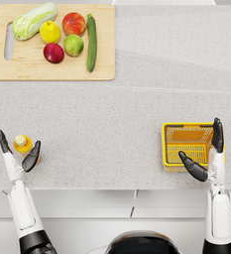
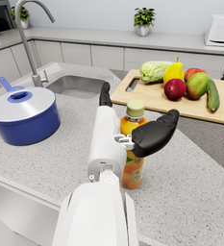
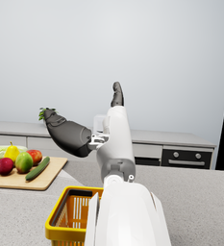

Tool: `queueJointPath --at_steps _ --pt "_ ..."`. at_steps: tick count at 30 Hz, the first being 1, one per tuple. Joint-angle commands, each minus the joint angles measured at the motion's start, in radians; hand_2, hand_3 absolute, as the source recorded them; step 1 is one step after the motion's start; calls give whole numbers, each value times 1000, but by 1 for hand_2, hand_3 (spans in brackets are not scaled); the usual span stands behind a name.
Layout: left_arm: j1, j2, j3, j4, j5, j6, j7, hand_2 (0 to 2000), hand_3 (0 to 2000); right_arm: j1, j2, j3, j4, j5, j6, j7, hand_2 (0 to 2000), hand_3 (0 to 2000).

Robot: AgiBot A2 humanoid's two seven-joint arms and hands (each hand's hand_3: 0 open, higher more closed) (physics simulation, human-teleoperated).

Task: Pick up the lemon tea and place it into the yellow basket

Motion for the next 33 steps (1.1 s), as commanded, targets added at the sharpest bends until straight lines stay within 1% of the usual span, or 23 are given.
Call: queueJointPath --at_steps 1,5,6,7,8,11,12,13,15,16,18,20,22,25,27,30,33 --pt "50 -5 37 130 0 0 0 0 0 12 -2 10 8 0 0 0 0 0" --pt "99 -2 47 231 0 0 0 0 0 9 -9 16 0 0 0 0 0 0" --pt "122 -3 51 276 0 0 0 0 0 7 -10 20 0 0 0 0 0 0" --pt "135 -3 50 301 0 0 0 1361 327 5 -12 23 -1 0 0 0 0 0" --pt "145 -3 48 326 0 0 0 2000 653 5 -13 22 -1 0 0 0 0 0" --pt "148 -4 31 332 1 -13 -4 2000 1633 0 -17 12 -5 0 0 0 0 0" --pt "151 -4 27 341 1 -2 -4 2000 1960 -5 -19 13 -9 0 0 0 0 0" --pt "143 -5 25 319 2 3 -5 2000 2000 -5 -20 12 -9 0 0 0 0 0" --pt "116 1 50 227 1 -35 -2 2000 2000 1 -24 38 -8 0 0 0 0 0" --pt "98 5 72 155 1 -53 -1 2000 2000 7 -27 64 -17 0 0 0 0 0" --pt "90 10 117 -19 1 -86 2 2000 2000 35 -43 155 -20 0 0 0 0 0" --pt "107 13 164 -154 1 -90 3 2000 2000 71 -75 222 -35 0 0 0 0 0" --pt "128 16 216 -271 1 -91 3 2000 2000 85 -96 285 -56 0 0 0 0 0" --pt "173 28 295 -374 1 -96 1 2000 2000 89 -106 357 -103 0 0 0 0 0" --pt "205 41 345 -407 1 -99 1 2000 2000 107 -125 398 -118 89 0 0 0 0" --pt "257 76 438 -441 1 -100 0 2000 2000 142 -161 451 -164 189 0 0 0 0" --pt "300 122 529 -470 1 -103 1 2000 2000 178 -197 498 -229 226 0 0 0 0"
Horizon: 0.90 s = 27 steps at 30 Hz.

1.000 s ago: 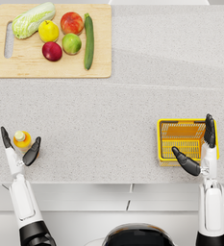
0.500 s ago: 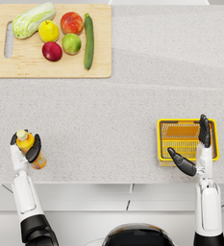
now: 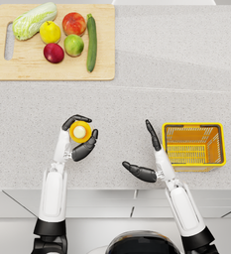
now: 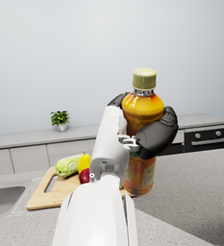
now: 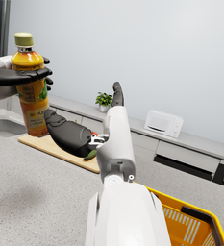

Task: Pick up the lemon tea and place it into the yellow basket

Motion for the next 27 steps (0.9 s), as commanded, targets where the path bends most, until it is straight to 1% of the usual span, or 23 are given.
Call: queueJointPath --at_steps 1,2,3,7,8,9,10,12,13,14,15,16,17,18,19,20,21,22,24,25,27 --pt "75 53 131 -65 0 0 0 2000 2000 59 -48 61 -76 6 0 0 0 0" --pt "71 58 173 -82 0 -17 0 2000 2000 76 -63 65 -100 10 0 0 0 0" --pt "65 61 215 -97 0 -15 0 2000 2000 92 -76 69 -126 14 0 0 0 0" --pt "41 61 307 -123 0 -23 0 2000 2000 146 -119 68 -206 19 0 0 0 0" --pt "31 57 327 -128 0 -30 -1 2000 2000 174 -111 77 -218 20 0 0 0 0" --pt "22 54 339 -138 0 -32 -1 2000 2000 406 159 447 -234 20 0 0 0 0" --pt "20 47 355 -131 2 -30 -3 2000 2000 233 -58 142 -238 21 4 0 0 0" --pt "20 39 358 -125 4 -5 -4 2000 2000 241 -45 148 -231 22 49 -2 0 0" --pt "22 35 361 -125 5 8 -3 2000 2000 236 -38 146 -222 23 69 -3 1361 327" --pt "25 30 353 -119 5 3 -4 2000 2000 238 -30 146 -217 23 180 2 2000 653" --pt "24 24 351 -116 5 1 -7 2000 2000 242 -24 153 -217 24 261 5 2000 980" --pt "25 18 351 -117 5 -7 -9 2000 2000 242 -17 156 -209 24 295 2 2000 1307" --pt "26 15 351 -107 5 -10 -8 2000 2000 245 -15 154 -204 25 287 0 2000 1633" --pt "27 13 353 -107 4 -8 -7 2000 2000 243 -11 153 -196 25 262 -5 2000 1960" --pt "25 9 357 -98 3 -5 -9 639 1673 243 -10 149 -193 25 241 -8 2000 2000" --pt "19 3 355 -98 2 21 -8 0 1347 243 -10 144 -189 25 227 -9 2000 2000" --pt "16 1 353 -92 2 46 -7 0 1020 241 -10 134 -177 24 210 -9 2000 2000" --pt "3 -10 335 -102 1 63 -5 0 693 242 -12 111 -156 24 205 -9 2000 2000" --pt "-24 -24 283 -115 1 82 -3 0 40 247 -27 47 -135 24 191 -5 2000 2000" --pt "-47 -38 194 -125 1 88 -3 0 0 256 -32 -69 -95 23 187 -5 2000 2000" --pt "-81 -48 91 -152 1 96 -2 0 0 249 -29 -201 -50 23 166 -3 2000 2000"
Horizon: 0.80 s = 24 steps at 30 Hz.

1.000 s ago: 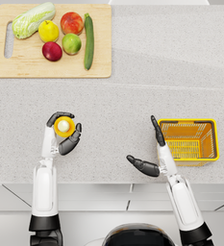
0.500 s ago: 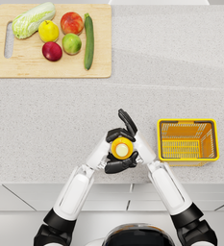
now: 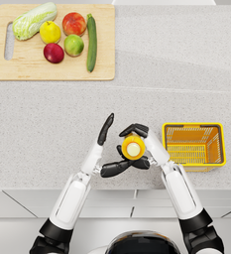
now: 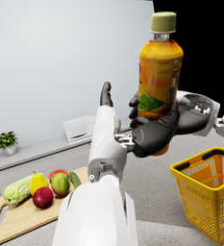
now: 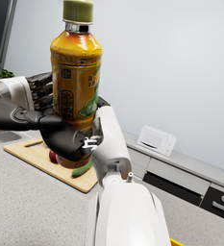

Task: Pick up the lemon tea and place it into the yellow basket

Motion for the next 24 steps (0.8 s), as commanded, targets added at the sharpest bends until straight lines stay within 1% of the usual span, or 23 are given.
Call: queueJointPath --at_steps 1,2,4,6,8,9,10,11,12,13,14,16,17,18,19,20,21,22,23,24 --pt "-62 -28 -204 -45 0 2 0 0 0 18 -8 -277 103 0 -5 0 2000 2000" --pt "-84 -27 -279 -45 0 4 0 0 0 -2 -4 -393 134 -1 -2 -1 2000 2000" --pt "-105 -22 -350 -37 -1 6 1 0 0 -22 -6 -517 138 -1 6 -2 2000 2000" --pt "-113 -18 -395 -27 -1 7 1 0 0 -50 -12 -567 127 -2 9 -7 2000 2000" --pt "-118 -16 -421 -12 -1 7 1 0 0 -81 -14 -574 103 -2 9 -9 2000 2000" --pt "-118 -15 -426 -11 -1 7 1 0 0 -92 -15 -568 82 -2 19 -35 2000 2000" --pt "-113 -13 -431 2 -1 7 1 0 0 -102 -15 -558 60 -2 31 -89 2000 2000" --pt "-116 -12 -433 12 -1 8 1 0 0 -106 -15 -540 35 -2 40 -164 2000 2000" --pt "-114 -11 -429 17 -1 8 1 0 0 -108 -14 -517 10 -2 49 -219 2000 2000" --pt "-115 -9 -428 25 -1 8 1 0 0 -111 -14 -500 -10 -2 55 -257 2000 2000" --pt "-113 -8 -424 30 -1 8 1 0 0 -117 -14 -490 -37 -2 52 -281 2000 2000" --pt "-117 -5 -415 39 -1 8 1 0 0 -128 -15 -463 -86 -2 50 -310 2000 2000" --pt "-122 -4 -415 42 -1 8 1 0 0 -137 -15 -455 -94 -2 67 -320 2000 2000" --pt "-116 -2 -412 45 -1 8 1 0 0 -143 -16 -453 -81 -2 93 -325 639 1673" --pt "-111 0 -411 41 -1 8 1 0 0 -143 -16 -454 -72 -2 76 -333 0 1347" --pt "-100 2 -411 47 -1 8 1 0 0 -139 -17 -456 -58 -2 48 -337 0 1020" --pt "-84 5 -410 59 -1 8 1 0 0 -137 -17 -454 -38 -2 2 -242 0 693" --pt "-54 8 -403 82 -1 8 1 0 0 -121 -17 -452 -15 -2 -45 -173 0 367" --pt "-20 11 -403 89 -1 8 1 0 0 -107 -15 -448 40 -2 -79 -123 0 40" --pt "18 12 -415 93 -1 8 1 0 0 -93 -14 -444 88 -2 -104 -87 0 0"
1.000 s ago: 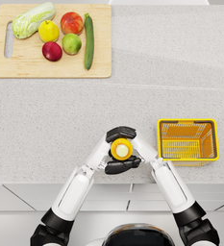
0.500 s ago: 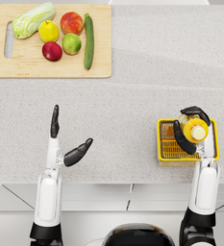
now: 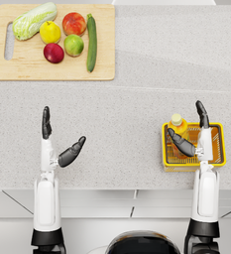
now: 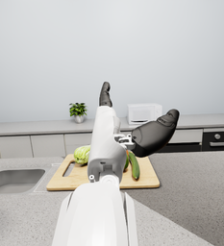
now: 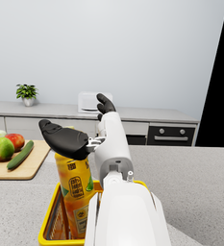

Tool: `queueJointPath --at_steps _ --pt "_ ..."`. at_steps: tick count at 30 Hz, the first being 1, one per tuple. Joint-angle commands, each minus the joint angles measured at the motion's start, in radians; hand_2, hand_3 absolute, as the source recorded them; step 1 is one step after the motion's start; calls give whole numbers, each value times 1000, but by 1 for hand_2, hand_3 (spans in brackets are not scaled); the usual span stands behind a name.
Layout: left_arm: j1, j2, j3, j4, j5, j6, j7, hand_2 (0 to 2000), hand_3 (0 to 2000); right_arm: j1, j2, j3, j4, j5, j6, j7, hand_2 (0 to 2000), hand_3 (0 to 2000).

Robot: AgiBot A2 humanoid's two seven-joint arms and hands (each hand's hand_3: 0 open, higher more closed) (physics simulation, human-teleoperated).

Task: Pick up the lemon tea and place it into the yellow basket

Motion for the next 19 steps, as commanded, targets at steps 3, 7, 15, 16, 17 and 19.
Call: queueJointPath --at_steps 3,7,15,16,17,19 --pt "232 -26 -41 82 0 0 0 0 0 127 22 -28 170 0 -39 57 0 0" --pt "235 -23 -137 119 0 0 0 0 0 126 26 -122 136 0 -56 82 0 0" --pt "197 -14 -149 133 0 0 0 0 0 88 19 -126 116 0 -61 90 0 0" --pt "197 -14 -151 135 0 0 0 0 0 87 19 -127 115 0 -61 90 0 0" --pt "196 -14 -152 136 0 0 0 0 0 86 19 -128 115 0 -61 90 0 0" --pt "196 -14 -154 137 0 0 0 0 0 86 19 -130 114 0 -62 90 0 0"
